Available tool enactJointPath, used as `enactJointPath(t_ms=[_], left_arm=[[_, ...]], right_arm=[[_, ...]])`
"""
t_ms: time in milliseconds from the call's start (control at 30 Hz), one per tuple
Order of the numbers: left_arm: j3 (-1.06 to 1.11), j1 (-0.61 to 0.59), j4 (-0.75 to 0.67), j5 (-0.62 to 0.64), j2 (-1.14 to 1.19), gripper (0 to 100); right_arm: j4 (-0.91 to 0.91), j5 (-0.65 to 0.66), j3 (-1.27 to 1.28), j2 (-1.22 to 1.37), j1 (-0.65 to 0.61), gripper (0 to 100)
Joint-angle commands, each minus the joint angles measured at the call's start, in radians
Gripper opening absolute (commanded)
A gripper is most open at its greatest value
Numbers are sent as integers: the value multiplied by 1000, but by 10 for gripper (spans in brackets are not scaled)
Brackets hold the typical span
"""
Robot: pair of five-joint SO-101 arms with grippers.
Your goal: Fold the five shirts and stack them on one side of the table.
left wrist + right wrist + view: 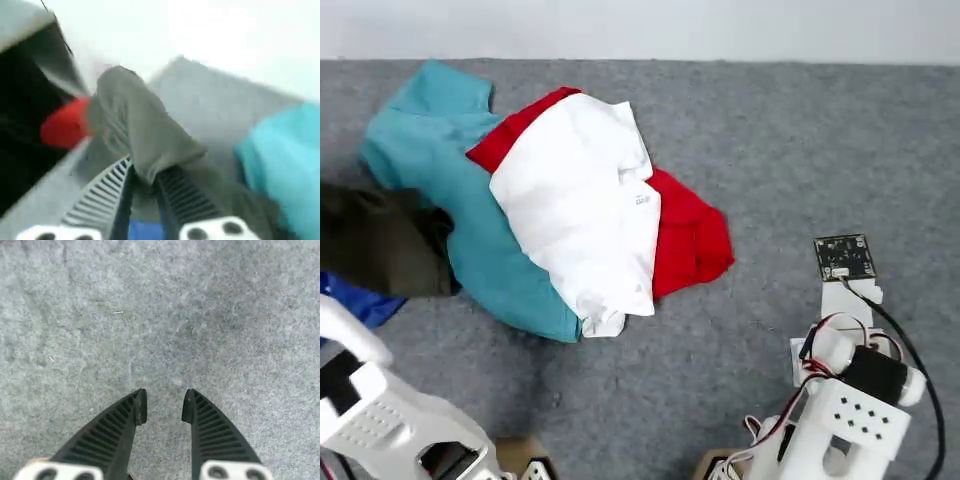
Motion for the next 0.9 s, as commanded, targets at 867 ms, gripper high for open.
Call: enactJointPath(t_ms=[867], left_arm=[[-31, 180, 198, 394, -51, 372]], right_arm=[[-7, -2, 0, 8, 8, 139]])
